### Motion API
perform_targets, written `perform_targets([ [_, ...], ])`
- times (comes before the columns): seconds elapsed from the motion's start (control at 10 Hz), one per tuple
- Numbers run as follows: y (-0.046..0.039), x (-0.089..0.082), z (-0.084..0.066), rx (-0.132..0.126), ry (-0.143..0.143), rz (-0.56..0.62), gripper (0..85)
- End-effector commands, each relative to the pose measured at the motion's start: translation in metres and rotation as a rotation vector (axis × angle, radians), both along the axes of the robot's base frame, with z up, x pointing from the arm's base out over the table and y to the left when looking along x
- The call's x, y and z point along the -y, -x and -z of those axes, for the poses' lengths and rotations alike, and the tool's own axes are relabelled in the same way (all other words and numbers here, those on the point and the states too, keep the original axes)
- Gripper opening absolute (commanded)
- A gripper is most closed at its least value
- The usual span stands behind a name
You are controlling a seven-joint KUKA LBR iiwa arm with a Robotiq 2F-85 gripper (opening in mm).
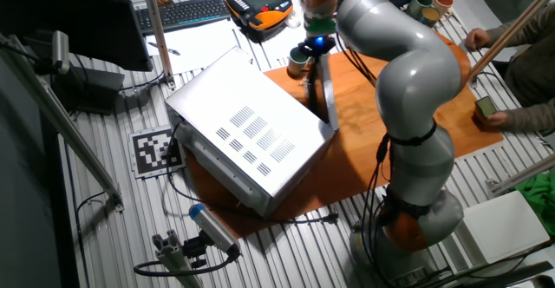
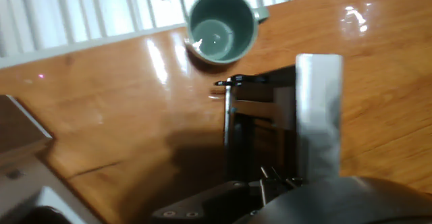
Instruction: Put the bowl into the microwave
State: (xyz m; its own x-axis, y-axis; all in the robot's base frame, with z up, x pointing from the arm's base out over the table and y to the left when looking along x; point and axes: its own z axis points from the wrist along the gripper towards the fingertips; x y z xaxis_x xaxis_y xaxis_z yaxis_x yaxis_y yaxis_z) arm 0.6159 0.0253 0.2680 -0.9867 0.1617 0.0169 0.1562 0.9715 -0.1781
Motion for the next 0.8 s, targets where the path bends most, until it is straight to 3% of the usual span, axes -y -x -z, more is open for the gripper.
perform_targets([
  [0.0,0.0030,0.012,-0.001,-0.003,0.006,-0.014,0.0],
  [0.4,0.0191,0.045,-0.005,-0.004,0.025,-0.086,0.0],
  [0.7,0.0260,0.055,-0.008,-0.006,0.061,-0.126,0.0],
])
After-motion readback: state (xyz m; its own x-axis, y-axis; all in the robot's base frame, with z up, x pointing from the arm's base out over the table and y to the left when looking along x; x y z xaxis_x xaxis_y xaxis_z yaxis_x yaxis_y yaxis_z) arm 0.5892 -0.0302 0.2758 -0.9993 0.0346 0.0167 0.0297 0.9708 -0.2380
